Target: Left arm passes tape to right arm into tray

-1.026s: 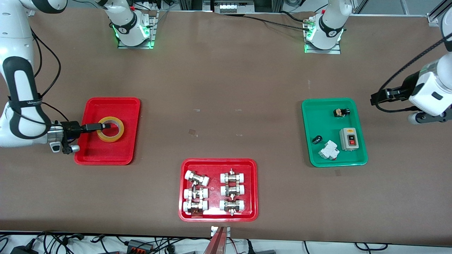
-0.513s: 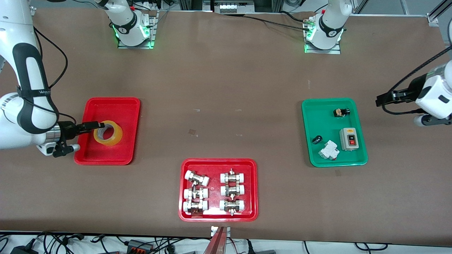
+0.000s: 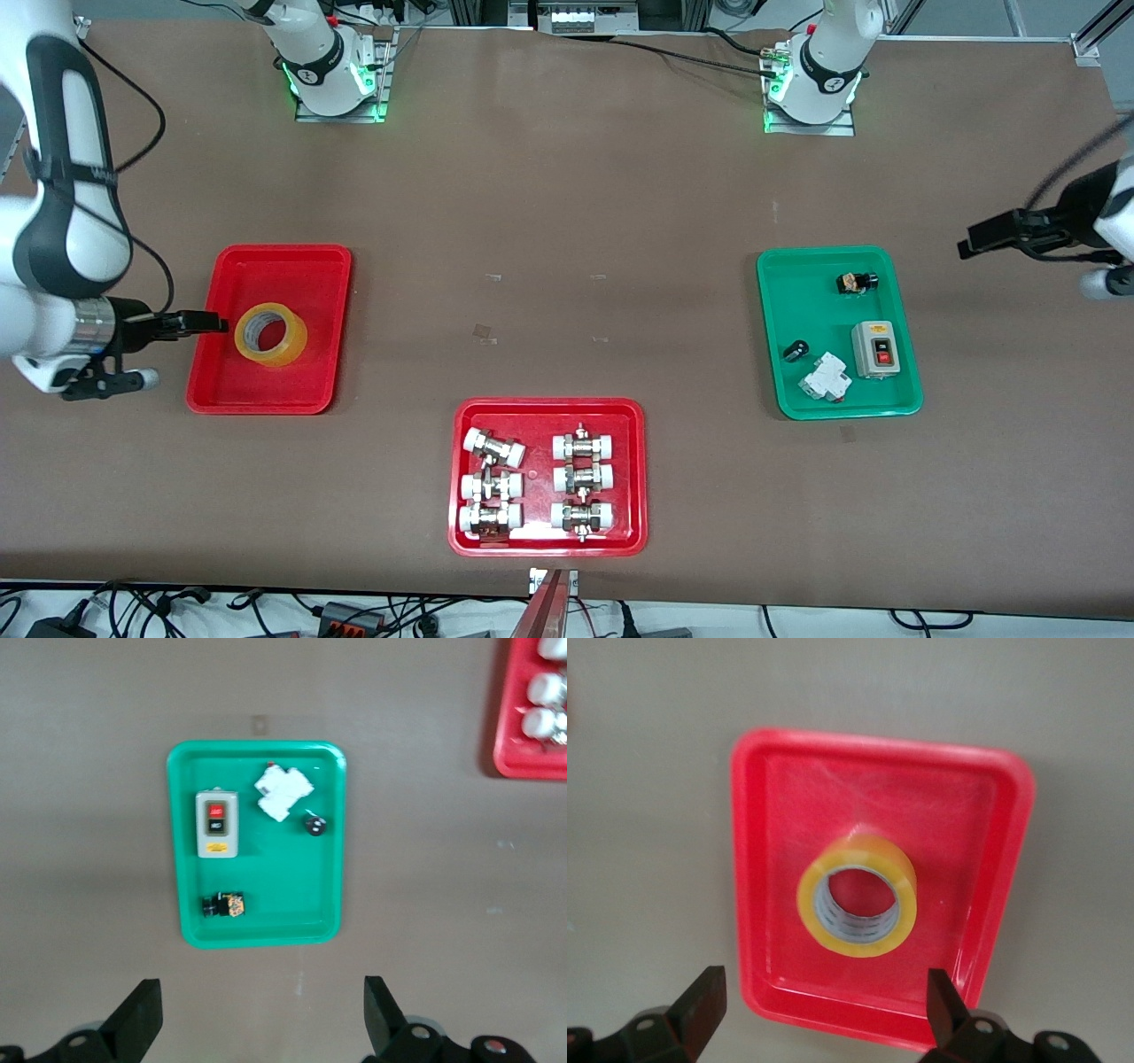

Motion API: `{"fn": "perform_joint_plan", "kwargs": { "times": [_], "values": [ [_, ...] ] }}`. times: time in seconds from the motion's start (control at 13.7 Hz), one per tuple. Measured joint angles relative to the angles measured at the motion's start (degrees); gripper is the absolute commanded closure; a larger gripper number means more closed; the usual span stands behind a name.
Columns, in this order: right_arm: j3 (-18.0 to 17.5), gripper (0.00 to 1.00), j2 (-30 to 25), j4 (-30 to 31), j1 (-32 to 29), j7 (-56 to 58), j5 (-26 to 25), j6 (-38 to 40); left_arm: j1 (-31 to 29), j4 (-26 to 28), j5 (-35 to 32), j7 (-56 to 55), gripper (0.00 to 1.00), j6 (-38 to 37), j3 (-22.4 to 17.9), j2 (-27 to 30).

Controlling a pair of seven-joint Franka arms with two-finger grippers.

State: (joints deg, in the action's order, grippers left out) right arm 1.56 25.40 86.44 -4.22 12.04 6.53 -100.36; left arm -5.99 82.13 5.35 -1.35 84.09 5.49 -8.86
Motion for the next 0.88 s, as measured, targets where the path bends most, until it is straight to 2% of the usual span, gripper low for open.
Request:
{"fn": "perform_joint_plan", "kwargs": {
  "times": [0.22,0.51,0.66,0.88],
  "values": [
    [-0.1,0.0,-5.0,-2.8,0.8,-5.9,-2.1,5.4,0.1,0.1,-0.8,1.8,0.0,0.1,2.1,0.2],
    [-0.1,0.0,-7.4,-13.9,1.2,-6.7,-4.1,16.6,0.0,0.8,-3.1,3.0,0.0,1.2,3.6,0.8],
    [-0.1,0.0,-7.4,-16.9,1.6,-8.1,-4.9,17.3,0.0,2.4,-3.1,3.0,0.0,2.6,4.2,1.8],
    [-0.1,0.0,-6.8,-17.3,1.9,-11.7,-5.4,15.1,0.0,3.3,-3.1,3.0,0.0,3.3,4.2,2.4]
  ]
}}
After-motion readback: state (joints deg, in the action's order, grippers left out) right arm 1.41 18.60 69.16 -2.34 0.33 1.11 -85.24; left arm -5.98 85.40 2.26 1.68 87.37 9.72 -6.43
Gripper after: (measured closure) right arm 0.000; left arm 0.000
